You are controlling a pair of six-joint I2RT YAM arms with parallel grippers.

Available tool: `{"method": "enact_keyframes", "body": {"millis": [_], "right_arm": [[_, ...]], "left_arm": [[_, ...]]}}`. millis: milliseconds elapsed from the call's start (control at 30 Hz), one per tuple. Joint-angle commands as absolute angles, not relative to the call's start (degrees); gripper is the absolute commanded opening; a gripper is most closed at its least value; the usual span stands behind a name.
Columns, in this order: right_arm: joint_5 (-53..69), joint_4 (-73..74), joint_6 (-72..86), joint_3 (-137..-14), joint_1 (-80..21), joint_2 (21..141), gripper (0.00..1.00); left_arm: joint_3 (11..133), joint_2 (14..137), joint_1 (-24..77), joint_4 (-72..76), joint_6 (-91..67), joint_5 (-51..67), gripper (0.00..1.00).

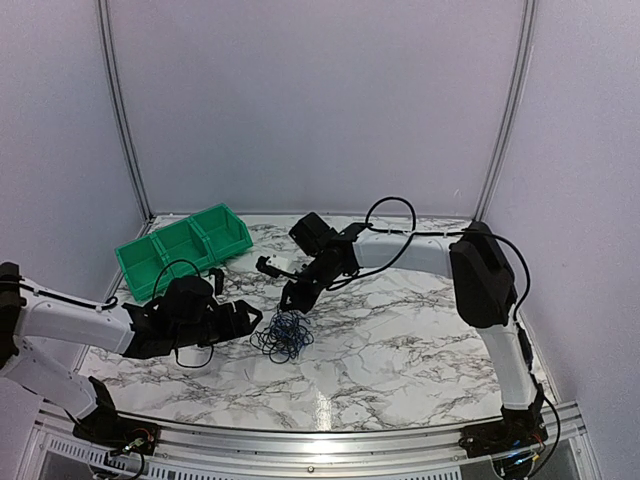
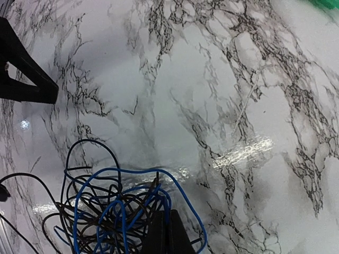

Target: Untangle the cables

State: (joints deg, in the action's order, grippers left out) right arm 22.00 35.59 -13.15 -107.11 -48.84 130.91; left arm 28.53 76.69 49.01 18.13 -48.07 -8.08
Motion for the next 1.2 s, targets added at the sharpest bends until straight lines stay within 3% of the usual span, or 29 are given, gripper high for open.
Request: {"method": "enact_keyframes", "body": {"millis": [0,467,567,700,833,1033,1133,1167], "right_arm": [[22.81,34.02,-11.98,-107.87,-48.52,125.27,0.0],[24.01,33.36,-12.24,-104.84,-49.3,123.25,0.0],[23.76,33.44,-12.37,-104.56,-49.35,123.72,0.05],[22.93,33.14,-12.53,-104.79,-49.3,124.12,0.01],[22.2,33.3,-12.46,-105.51,-49.3,124.58,0.12],[22.02,33.31,-12.44,-105.38,-49.3,124.73,0.0],[21.51,33.23,-12.48,-105.27,-49.3,124.7,0.0],[21.17,33.3,-12.58,-105.33,-49.26,124.71,0.04]], "left_arm": [[28.84,80.92,48.92,31.48,-51.88,-7.48,0.79],[32.41,92.79,49.74,41.03,-55.37,-9.07,0.73],[32.77,94.35,50.02,41.77,-55.44,-9.0,0.71],[33.2,95.87,50.1,42.33,-55.62,-8.66,0.7],[33.47,96.73,50.1,42.92,-55.59,-8.36,0.68],[34.0,97.98,50.11,43.59,-55.54,-7.97,0.65],[33.98,98.39,50.14,43.77,-55.78,-7.82,0.64],[33.93,98.43,50.11,43.77,-55.92,-7.9,0.64]]}}
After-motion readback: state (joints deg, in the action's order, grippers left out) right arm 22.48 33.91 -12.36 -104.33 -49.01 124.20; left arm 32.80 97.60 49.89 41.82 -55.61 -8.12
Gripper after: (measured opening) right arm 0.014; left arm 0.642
